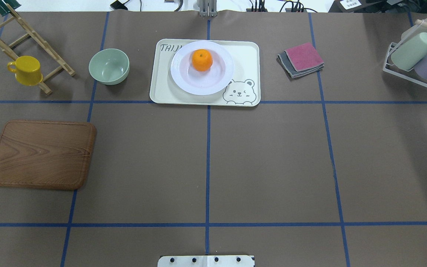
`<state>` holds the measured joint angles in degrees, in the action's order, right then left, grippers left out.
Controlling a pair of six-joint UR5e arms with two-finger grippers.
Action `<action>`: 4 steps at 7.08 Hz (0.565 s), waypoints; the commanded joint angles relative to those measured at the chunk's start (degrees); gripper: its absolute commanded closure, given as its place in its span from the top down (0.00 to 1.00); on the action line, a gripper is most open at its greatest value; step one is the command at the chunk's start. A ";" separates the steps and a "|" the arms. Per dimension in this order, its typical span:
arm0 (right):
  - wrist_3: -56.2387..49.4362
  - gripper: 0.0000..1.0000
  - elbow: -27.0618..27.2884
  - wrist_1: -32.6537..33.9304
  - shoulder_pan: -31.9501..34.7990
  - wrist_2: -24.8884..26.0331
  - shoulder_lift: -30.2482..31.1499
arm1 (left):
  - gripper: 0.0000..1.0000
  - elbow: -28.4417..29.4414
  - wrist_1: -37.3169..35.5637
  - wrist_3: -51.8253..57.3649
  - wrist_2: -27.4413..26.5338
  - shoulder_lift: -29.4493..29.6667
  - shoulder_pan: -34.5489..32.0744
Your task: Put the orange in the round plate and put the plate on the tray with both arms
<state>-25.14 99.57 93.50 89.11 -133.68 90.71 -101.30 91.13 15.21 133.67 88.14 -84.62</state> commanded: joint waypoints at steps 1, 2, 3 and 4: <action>0.01 0.99 -0.87 0.54 -1.65 1.32 -0.62 | 0.99 0.05 0.02 -0.01 0.28 0.18 -0.01; 0.01 0.99 -1.22 0.54 -2.19 1.23 -0.53 | 0.99 0.05 0.02 -0.01 0.36 0.27 0.07; -0.08 0.99 -1.05 0.54 -2.19 0.71 -0.01 | 0.99 0.05 0.10 -0.01 0.28 0.36 0.07; 0.00 0.99 -0.18 0.45 -2.02 0.62 1.13 | 0.99 0.05 0.02 -0.01 0.28 0.36 0.07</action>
<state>-25.17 98.73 94.01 87.09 -132.82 90.76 -101.24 91.18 15.20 133.96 88.45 -84.56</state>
